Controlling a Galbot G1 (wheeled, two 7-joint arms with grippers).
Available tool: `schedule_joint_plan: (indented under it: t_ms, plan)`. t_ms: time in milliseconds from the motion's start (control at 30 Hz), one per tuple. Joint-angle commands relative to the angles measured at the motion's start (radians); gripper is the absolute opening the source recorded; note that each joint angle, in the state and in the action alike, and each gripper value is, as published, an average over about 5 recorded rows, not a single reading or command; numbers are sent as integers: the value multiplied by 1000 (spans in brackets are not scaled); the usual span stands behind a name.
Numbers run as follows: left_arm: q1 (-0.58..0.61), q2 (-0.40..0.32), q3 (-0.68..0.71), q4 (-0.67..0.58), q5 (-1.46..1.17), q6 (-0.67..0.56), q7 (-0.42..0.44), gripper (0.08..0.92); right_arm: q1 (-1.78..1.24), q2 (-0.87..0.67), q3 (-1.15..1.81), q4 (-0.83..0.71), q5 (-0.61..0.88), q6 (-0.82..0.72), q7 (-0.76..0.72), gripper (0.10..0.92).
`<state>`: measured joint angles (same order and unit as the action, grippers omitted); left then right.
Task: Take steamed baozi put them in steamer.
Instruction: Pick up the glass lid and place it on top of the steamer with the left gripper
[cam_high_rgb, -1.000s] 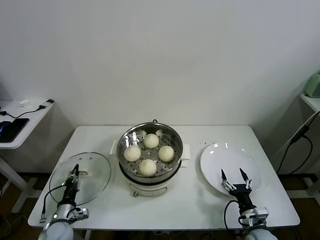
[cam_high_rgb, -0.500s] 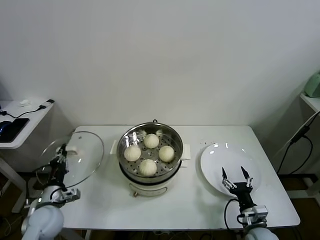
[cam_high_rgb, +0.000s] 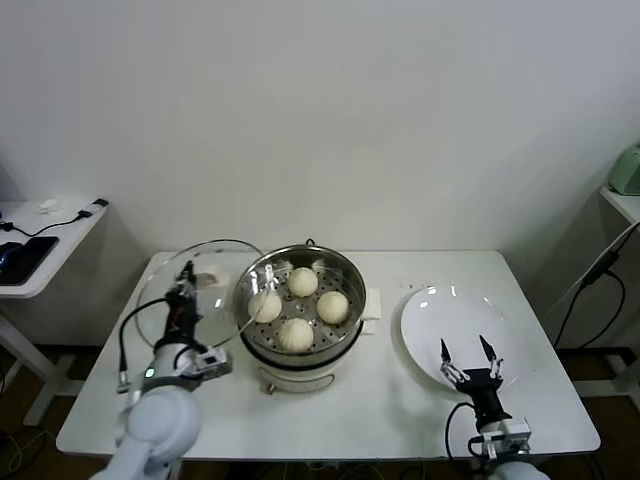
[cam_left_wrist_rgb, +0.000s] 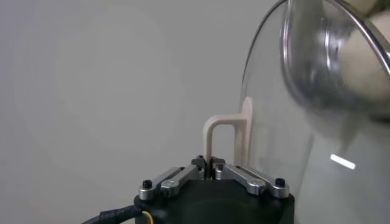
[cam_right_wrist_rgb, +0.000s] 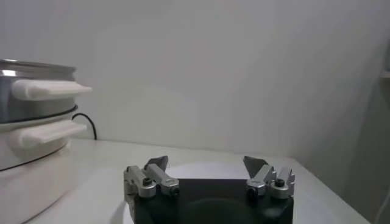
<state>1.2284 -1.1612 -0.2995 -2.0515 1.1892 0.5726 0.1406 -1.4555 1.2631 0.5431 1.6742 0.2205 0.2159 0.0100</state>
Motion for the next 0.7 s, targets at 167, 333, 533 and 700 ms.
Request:
schedule_joint_plan:
  t_ms: [167,333,533,700]
  plan:
    - [-179,-259,384,57,363,155,159,138,-17,13,5,-20,-17,49,10,823]
    - [-203,-334,411,125,408,156,158,138,-26,14,12,-26,-11,62,11,823]
    - [-219,-390,426,192,431,157,156,138,-31,14,19,-34,7,74,9,823]
    - [-226,-389,422,225,433,158,153,138,-36,14,22,-32,13,81,9,823]
